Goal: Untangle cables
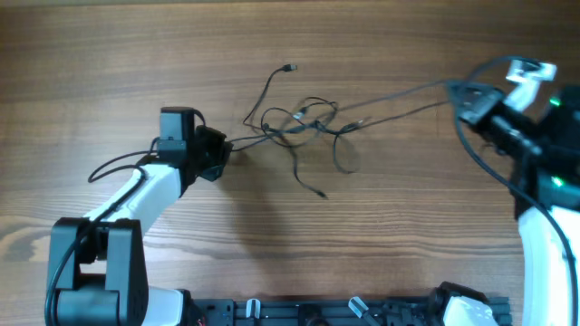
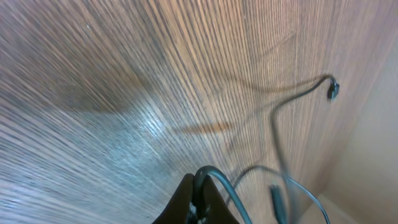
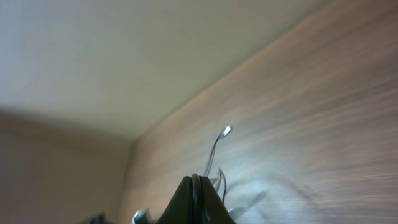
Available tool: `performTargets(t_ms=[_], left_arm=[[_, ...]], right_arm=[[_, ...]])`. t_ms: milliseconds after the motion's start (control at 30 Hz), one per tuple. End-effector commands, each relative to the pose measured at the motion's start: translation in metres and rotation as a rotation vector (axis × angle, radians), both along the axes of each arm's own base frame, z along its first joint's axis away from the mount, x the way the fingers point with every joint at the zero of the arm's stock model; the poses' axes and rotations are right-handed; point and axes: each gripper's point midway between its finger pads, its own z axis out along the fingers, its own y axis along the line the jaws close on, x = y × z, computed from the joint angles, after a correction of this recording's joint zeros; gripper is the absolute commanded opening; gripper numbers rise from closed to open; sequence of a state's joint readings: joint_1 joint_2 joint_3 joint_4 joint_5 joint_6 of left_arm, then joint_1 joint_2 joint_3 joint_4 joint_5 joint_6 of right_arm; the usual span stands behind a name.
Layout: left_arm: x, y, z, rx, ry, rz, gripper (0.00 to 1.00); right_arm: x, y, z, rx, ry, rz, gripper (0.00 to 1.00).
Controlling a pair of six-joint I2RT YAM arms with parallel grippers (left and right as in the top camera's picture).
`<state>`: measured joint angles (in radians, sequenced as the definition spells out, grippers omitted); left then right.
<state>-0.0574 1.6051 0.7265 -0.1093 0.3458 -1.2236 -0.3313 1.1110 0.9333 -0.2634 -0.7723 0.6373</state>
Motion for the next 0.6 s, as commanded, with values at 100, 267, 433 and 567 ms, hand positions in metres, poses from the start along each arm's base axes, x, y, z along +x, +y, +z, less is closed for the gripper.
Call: performTargets(t_ms=[100,267,433,567], left_arm=[[-0.003,0.093,0.021,0.135,-0.094,0.047,0.04],[-0.020,0.164,0.056,0.228,-0.169,0.180,0.04],[-0.036,0.186,0.053,0.239,-0.129,0.233,0.04],[-0.040,0.183,0.050,0.231,-0.106,0.227,0.04]], right_arm=[[-0.034,-0.135,-0.001,-0.089,0.040,-0.483,0.04],[-0.050,-0.168,-0.025,-0.128,0.168,-0.678,0.05],[-0.071,-0.181,-0.050,-0.121,0.308,-0.807,0.04],[-0.083,-0.188,-0.062,-0.103,0.380,-0.893,0.06]])
